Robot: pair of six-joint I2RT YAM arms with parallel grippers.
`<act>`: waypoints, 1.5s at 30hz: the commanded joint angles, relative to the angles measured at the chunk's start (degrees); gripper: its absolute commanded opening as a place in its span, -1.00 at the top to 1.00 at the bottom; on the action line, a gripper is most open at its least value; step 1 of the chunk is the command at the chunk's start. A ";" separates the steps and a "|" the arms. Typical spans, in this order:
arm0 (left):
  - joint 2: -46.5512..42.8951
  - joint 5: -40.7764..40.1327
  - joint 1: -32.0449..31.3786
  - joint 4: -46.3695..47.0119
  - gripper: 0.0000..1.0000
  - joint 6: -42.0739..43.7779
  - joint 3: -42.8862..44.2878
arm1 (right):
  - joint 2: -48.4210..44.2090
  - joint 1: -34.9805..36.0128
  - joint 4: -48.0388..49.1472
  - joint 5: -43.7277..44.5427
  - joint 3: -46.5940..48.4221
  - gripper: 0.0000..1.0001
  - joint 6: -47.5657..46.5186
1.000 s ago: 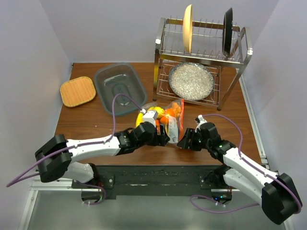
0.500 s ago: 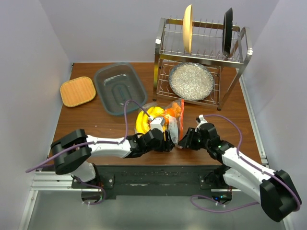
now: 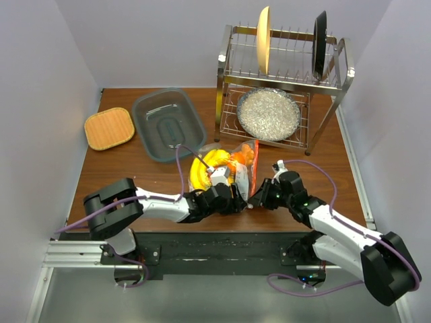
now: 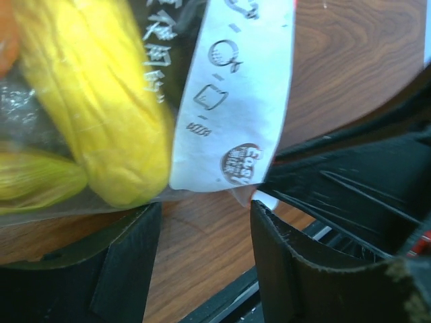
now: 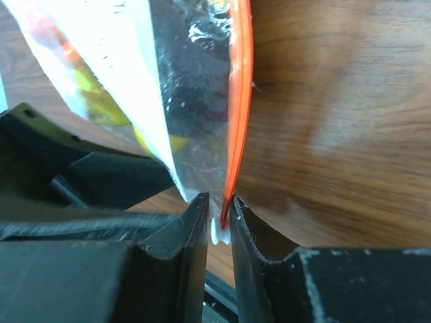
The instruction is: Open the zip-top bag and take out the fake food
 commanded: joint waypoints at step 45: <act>2.53 1.81 0.23 19.93 -0.07 -1.51 -5.99 | -8.45 -0.16 -5.38 2.12 -1.33 1.00 3.64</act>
